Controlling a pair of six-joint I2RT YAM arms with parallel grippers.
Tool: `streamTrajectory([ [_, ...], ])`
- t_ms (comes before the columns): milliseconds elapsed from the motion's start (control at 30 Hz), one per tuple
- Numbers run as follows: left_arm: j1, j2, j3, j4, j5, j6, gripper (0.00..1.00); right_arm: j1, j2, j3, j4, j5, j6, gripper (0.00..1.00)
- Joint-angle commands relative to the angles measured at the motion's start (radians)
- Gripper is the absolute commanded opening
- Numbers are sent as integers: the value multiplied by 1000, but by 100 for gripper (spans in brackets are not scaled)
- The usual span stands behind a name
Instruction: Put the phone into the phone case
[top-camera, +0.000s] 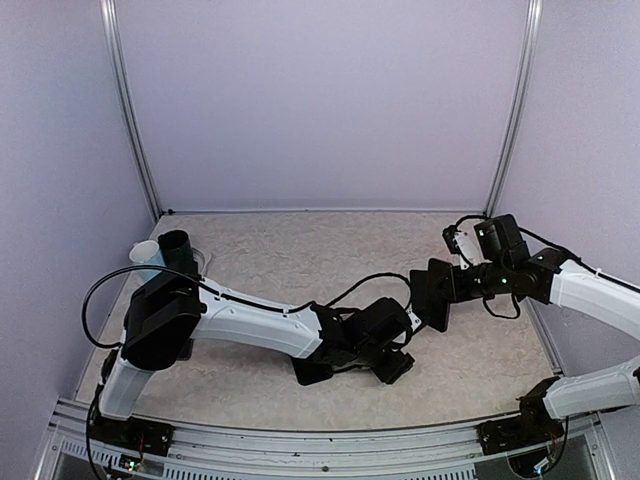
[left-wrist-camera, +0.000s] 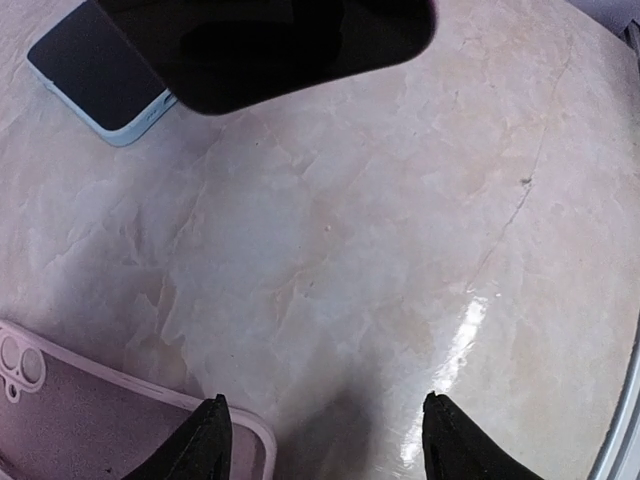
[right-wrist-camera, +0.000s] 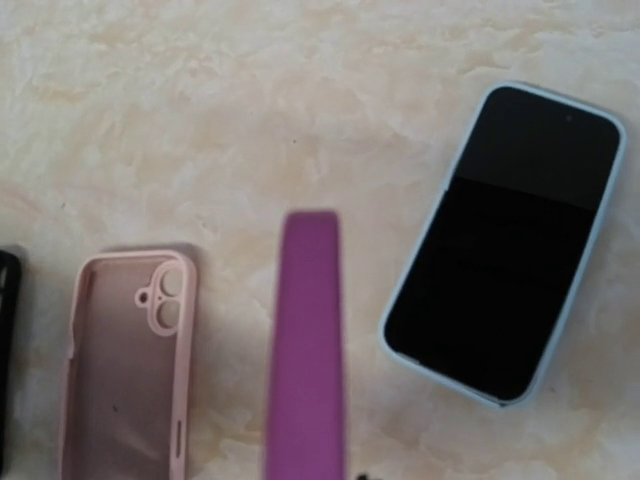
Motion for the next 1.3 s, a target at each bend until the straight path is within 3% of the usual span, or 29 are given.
streamTrajectory([
  [0, 63, 21, 3, -63, 108, -1, 58, -10, -34, 11, -11, 1, -41, 0],
  [100, 90, 2, -71, -52, 162, -33, 49, -12, -46, 17, -13, 2, -55, 0],
  [200, 86, -31, -111, -45, 175, -12, 47, -14, -40, 28, -10, -2, -70, 0],
  [333, 87, -48, -140, -49, 210, 18, 21, -15, -12, 45, -4, 0, -84, 0],
  [400, 86, -48, -157, -64, 235, 39, 14, -15, 1, 51, -4, -2, -90, 0],
  [633, 67, -117, -252, -62, 367, 112, 13, -15, 14, 73, -19, -9, -102, 0],
  [1000, 20, -129, -258, -22, 464, 149, 0, -15, 32, 104, -41, -30, -115, 0],
  [1267, 5, -140, -252, -18, 580, 266, 0, -15, 35, 115, -42, -50, -121, 0],
])
